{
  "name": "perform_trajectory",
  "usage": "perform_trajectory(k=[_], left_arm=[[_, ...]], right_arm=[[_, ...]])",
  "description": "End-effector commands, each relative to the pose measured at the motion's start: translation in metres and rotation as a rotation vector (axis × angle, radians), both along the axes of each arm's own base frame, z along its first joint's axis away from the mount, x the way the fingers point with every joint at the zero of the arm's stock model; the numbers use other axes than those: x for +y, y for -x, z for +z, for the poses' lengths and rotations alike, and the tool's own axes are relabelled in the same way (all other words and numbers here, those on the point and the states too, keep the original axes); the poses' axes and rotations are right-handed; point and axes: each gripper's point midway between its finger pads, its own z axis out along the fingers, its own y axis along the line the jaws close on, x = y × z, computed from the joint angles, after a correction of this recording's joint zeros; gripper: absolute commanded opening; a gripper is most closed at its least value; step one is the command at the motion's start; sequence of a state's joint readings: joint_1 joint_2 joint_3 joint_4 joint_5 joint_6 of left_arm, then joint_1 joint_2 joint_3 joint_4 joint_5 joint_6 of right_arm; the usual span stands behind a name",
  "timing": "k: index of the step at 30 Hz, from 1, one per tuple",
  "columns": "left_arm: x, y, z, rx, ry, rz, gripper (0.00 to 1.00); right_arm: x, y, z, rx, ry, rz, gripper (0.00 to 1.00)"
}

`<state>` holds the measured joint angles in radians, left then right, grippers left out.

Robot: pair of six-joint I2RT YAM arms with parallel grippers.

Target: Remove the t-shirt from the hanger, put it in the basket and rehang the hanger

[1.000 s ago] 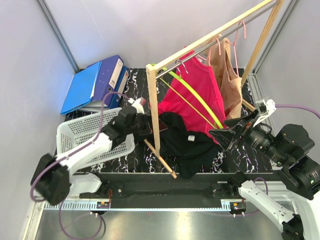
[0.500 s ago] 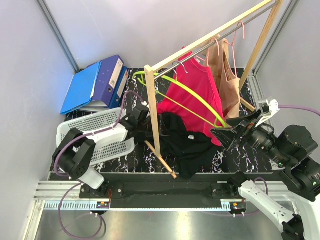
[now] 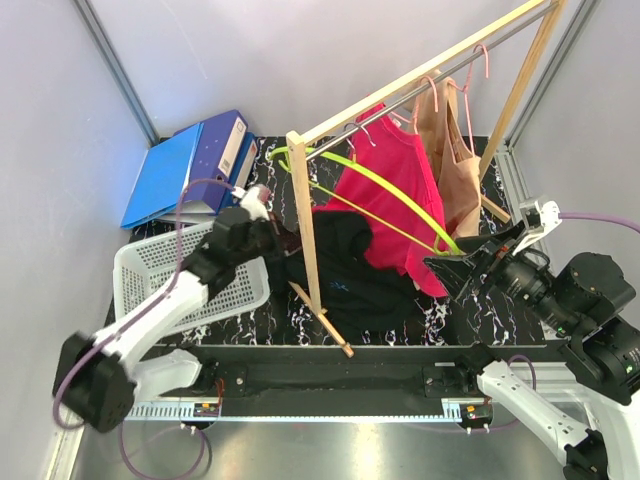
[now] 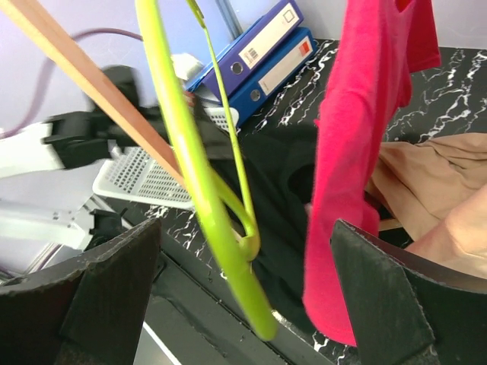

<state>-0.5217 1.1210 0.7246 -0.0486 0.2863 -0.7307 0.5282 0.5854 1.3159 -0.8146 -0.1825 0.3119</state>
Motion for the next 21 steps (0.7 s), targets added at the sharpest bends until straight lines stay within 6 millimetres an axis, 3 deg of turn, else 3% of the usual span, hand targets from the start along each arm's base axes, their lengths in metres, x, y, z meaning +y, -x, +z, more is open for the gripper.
perform_trajectory(k=[1,6,7,10,11,13,14,21], left_arm=[[0.044,-0.01,0.082,-0.18,0.049,0.169,0.0],[0.08,-0.001,0.141,-0.283,0.083,0.253,0.0],[0.087,0.003,0.165,-0.323,0.082,0.262,0.0],[0.104,0.006,0.184,-0.343,0.002,0.3,0.0],[0.11,0.009,0.209,-0.388,-0.001,0.319,0.0],[0.125,0.01,0.214,-0.374,-0.072,0.365,0.0],[0.132,0.016,0.237,-0.415,-0.076,0.39,0.0],[0.198,0.037,0.242,-0.438,-0.298,0.624,0.0]], right_arm=[[-0.013,-0.001,0.014,-0.044,-0.002,-0.067,1.0],[-0.023,-0.007,0.015,-0.049,0.003,-0.129,1.0],[-0.022,-0.006,0.015,-0.047,0.004,-0.125,1.0],[-0.022,-0.009,0.015,-0.052,0.005,-0.132,1.0],[-0.022,-0.011,0.014,-0.049,0.011,-0.133,1.0],[-0.022,-0.011,0.019,-0.055,0.012,-0.132,1.0],[-0.022,-0.011,0.019,-0.054,0.013,-0.133,1.0],[-0.021,-0.015,0.018,-0.06,0.044,-0.131,1.0]])
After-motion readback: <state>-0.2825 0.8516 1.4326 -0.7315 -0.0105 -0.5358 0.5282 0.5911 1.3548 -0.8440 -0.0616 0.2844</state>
